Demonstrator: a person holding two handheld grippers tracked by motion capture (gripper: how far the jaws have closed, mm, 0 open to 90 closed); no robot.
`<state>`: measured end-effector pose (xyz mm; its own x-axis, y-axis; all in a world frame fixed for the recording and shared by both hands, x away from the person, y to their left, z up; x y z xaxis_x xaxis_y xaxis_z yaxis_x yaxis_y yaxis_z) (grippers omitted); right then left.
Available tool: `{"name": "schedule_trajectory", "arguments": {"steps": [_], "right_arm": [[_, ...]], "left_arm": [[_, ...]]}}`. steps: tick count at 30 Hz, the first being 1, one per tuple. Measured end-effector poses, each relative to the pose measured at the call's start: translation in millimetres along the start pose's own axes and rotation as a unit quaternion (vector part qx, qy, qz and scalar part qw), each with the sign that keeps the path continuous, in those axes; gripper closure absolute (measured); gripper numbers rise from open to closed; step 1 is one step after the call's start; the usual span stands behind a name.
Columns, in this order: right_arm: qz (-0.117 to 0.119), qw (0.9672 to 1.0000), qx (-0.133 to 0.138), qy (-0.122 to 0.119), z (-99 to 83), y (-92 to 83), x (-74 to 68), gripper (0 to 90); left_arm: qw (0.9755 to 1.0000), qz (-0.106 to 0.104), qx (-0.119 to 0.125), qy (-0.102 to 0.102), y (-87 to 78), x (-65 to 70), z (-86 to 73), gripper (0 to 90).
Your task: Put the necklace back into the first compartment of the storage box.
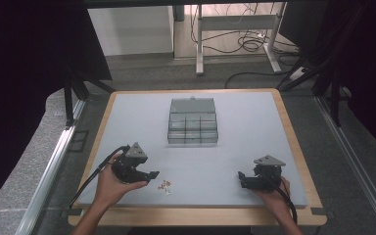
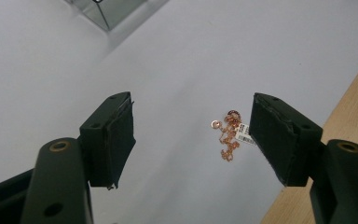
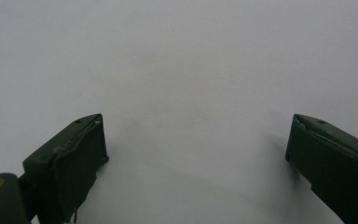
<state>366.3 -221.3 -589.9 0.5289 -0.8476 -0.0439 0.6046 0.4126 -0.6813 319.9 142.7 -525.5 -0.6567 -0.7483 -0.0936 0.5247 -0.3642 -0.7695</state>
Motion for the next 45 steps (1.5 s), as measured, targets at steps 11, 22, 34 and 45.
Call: {"name": "schedule_trajectory", "arguments": {"steps": [11, 22, 34, 45], "right_arm": [[0.001, 1.0, 0.001, 0.0, 0.1, 0.4, 0.0, 4.4], [0.0, 1.0, 0.0, 0.0, 0.1, 0.3, 0.1, 4.4], [0.001, 1.0, 0.0, -0.001, 0.2, 0.4, 0.1, 4.4], [0.001, 1.0, 0.001, -0.001, 0.2, 0.4, 0.1, 4.4]], "left_arm": [[0.999, -0.023, -0.039, 0.006, 31.2, 13.9, -2.8, 33.1], [0.9967, -0.031, -0.072, 0.019, 47.9, 26.8, -6.2, 41.1], [0.9945, -0.039, -0.093, 0.029, 60.7, 34.8, -6.1, 47.1], [0.9934, -0.034, -0.101, 0.042, 65.2, 41.3, -11.5, 50.8]]}}
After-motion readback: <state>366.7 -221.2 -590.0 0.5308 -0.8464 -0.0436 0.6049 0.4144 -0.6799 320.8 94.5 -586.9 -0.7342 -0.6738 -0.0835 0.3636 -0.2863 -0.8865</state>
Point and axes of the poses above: each handheld gripper's, and its own axes: y roughly forward along the jaws, z roughly out of its top, x roughly to its right, the point moved 8 cm from there along y, roughly forward along the jaws, and after that the axes turned 9 degrees about z, right-handed, at the moved point
